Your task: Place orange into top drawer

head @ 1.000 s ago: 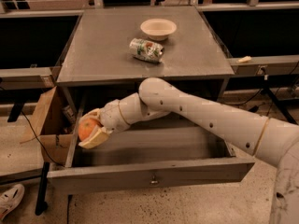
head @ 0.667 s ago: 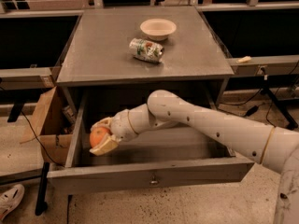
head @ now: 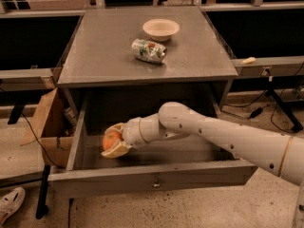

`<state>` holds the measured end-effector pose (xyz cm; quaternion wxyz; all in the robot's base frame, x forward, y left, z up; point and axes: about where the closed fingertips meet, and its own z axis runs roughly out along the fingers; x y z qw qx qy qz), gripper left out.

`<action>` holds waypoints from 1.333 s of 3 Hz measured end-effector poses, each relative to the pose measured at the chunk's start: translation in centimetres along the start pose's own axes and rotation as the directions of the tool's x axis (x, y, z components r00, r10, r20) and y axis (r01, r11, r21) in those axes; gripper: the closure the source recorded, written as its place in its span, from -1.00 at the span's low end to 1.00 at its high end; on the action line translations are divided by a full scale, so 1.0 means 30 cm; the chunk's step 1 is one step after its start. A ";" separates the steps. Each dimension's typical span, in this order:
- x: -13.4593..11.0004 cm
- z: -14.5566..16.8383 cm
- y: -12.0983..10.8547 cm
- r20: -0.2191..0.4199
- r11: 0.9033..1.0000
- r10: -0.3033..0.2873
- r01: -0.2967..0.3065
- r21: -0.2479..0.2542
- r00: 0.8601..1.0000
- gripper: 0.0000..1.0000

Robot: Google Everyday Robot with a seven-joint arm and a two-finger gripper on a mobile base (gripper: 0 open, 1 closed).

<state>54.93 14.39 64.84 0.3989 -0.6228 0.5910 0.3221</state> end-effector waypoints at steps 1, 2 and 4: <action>0.012 -0.033 -0.044 -0.067 0.994 0.041 -0.034 0.102 0.997 -0.24; 0.022 -0.054 -0.088 -0.109 0.983 0.089 -0.070 0.169 0.990 -0.71; 0.043 -0.058 -0.111 -0.138 0.974 0.126 -0.097 0.203 0.982 -1.00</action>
Offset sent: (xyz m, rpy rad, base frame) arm 0.0431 -0.0317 0.0088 -0.1418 -0.0007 -0.3032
